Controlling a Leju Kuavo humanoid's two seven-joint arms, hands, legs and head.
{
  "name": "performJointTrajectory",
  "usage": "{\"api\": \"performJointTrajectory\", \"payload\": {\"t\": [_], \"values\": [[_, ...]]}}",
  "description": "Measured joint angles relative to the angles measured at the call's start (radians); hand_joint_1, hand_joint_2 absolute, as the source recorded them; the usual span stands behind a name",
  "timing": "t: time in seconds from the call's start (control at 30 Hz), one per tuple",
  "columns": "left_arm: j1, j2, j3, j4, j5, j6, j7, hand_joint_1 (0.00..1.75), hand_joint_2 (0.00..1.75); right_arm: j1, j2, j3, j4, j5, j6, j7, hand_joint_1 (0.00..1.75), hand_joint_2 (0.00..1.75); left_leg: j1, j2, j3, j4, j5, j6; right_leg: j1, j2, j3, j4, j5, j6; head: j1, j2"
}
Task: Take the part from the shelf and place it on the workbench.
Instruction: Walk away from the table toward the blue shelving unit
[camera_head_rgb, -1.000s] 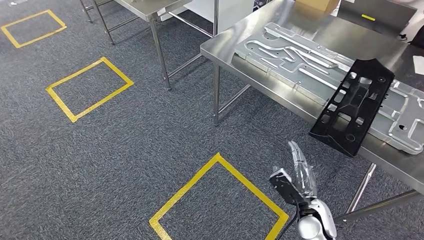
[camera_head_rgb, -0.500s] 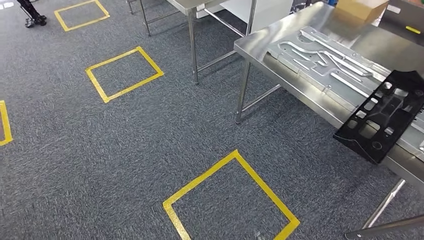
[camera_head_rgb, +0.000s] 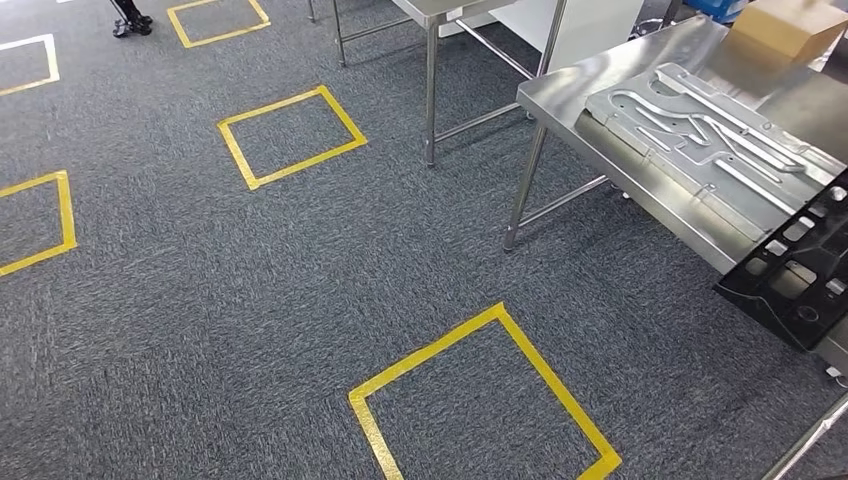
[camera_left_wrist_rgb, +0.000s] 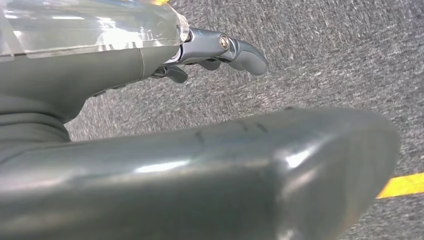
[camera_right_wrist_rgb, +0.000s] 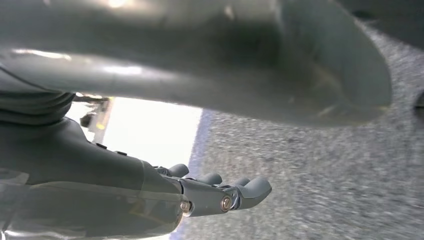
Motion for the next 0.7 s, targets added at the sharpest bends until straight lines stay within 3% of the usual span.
{"api": "performJointTrajectory", "payload": {"t": [0.1,0.17,0.23,0.27,0.3,0.33,0.4,0.47,0.57,0.6,0.63,0.7], "values": [[0.001,0.003,-0.018,0.000,-0.018,0.004,-0.009,0.00,0.00,-0.001,0.009,-0.007,0.003,0.007,0.016,-0.002,0.00,0.00,0.002,0.001,-0.013,0.017,-0.009,-0.015,-0.005,-0.023,0.000,-0.008,0.011,-0.014,0.000,0.000],[0.001,0.006,-0.029,0.000,-0.024,0.007,-0.014,0.00,0.00,0.001,0.014,-0.009,0.005,0.014,0.019,-0.002,0.00,0.00,0.006,0.026,-0.051,0.102,-0.063,-0.026,-0.008,-0.042,-0.001,-0.013,0.015,-0.025,0.000,0.000],[0.000,0.007,-0.037,0.000,-0.026,0.010,-0.017,0.00,0.00,0.004,0.014,-0.011,0.008,0.019,0.020,-0.002,0.00,0.00,0.013,0.042,-0.110,0.236,-0.129,-0.037,-0.006,-0.061,-0.005,-0.013,0.015,-0.028,0.000,0.000],[0.001,0.008,-0.040,0.000,-0.026,0.014,-0.018,0.00,0.00,0.005,0.015,-0.012,0.009,0.021,0.021,-0.001,0.00,0.00,0.017,0.046,-0.129,0.281,-0.144,-0.041,-0.006,-0.069,-0.007,-0.013,0.015,-0.028,0.000,0.000],[0.002,0.008,-0.042,0.000,-0.026,0.020,-0.017,0.00,0.00,0.005,0.015,-0.012,0.010,0.024,0.021,-0.001,0.00,0.00,0.021,0.049,-0.129,0.290,-0.140,-0.045,-0.006,-0.078,-0.008,-0.012,0.016,-0.027,0.000,0.000],[0.003,0.008,-0.043,0.000,-0.024,0.027,-0.016,0.00,0.00,0.005,0.015,-0.012,0.011,0.028,0.021,-0.002,0.00,0.00,0.025,0.054,-0.109,0.259,-0.118,-0.047,-0.007,-0.086,-0.008,-0.011,0.016,-0.025,0.000,0.000],[0.002,0.008,-0.043,0.000,-0.021,0.037,-0.013,0.00,0.00,0.005,0.015,-0.012,0.011,0.034,0.020,-0.003,0.00,0.00,0.028,0.080,-0.029,0.113,-0.057,-0.049,-0.007,-0.102,-0.005,-0.009,0.014,-0.018,0.000,0.000],[0.000,0.007,-0.043,0.000,-0.019,0.042,-0.008,0.00,0.00,0.005,0.015,-0.012,0.012,0.036,0.020,-0.006,0.00,0.00,0.024,0.100,0.022,0.012,-0.029,-0.041,-0.004,-0.113,-0.004,-0.007,0.013,-0.006,0.000,0.000],[0.004,0.008,-0.044,0.000,-0.020,0.046,0.003,0.00,0.00,0.001,0.015,-0.012,0.012,0.039,0.019,-0.017,0.00,0.00,0.018,0.088,0.023,-0.004,-0.024,-0.022,-0.005,-0.125,-0.002,-0.006,0.013,0.013,0.000,0.000],[0.005,0.008,-0.045,0.000,-0.022,0.047,0.006,0.00,0.00,0.001,0.014,-0.013,0.012,0.038,0.018,-0.020,0.00,0.00,0.019,0.082,0.024,-0.008,-0.020,-0.015,-0.007,-0.117,-0.004,0.002,0.004,0.019,0.000,0.000],[0.005,0.008,-0.047,0.000,-0.025,0.047,0.010,0.00,0.00,0.002,0.014,-0.014,0.013,0.037,0.016,-0.023,0.00,0.00,0.020,0.076,0.024,-0.012,-0.015,-0.007,-0.010,-0.100,-0.015,0.027,-0.016,0.024,0.000,0.000],[0.004,0.008,-0.055,0.000,-0.033,0.044,0.015,0.00,0.00,0.006,0.012,-0.016,0.014,0.033,0.014,-0.028,0.00,0.00,0.019,0.063,0.020,-0.016,-0.008,0.004,-0.012,-0.059,-0.066,0.138,-0.083,0.027,0.000,0.000]]}}
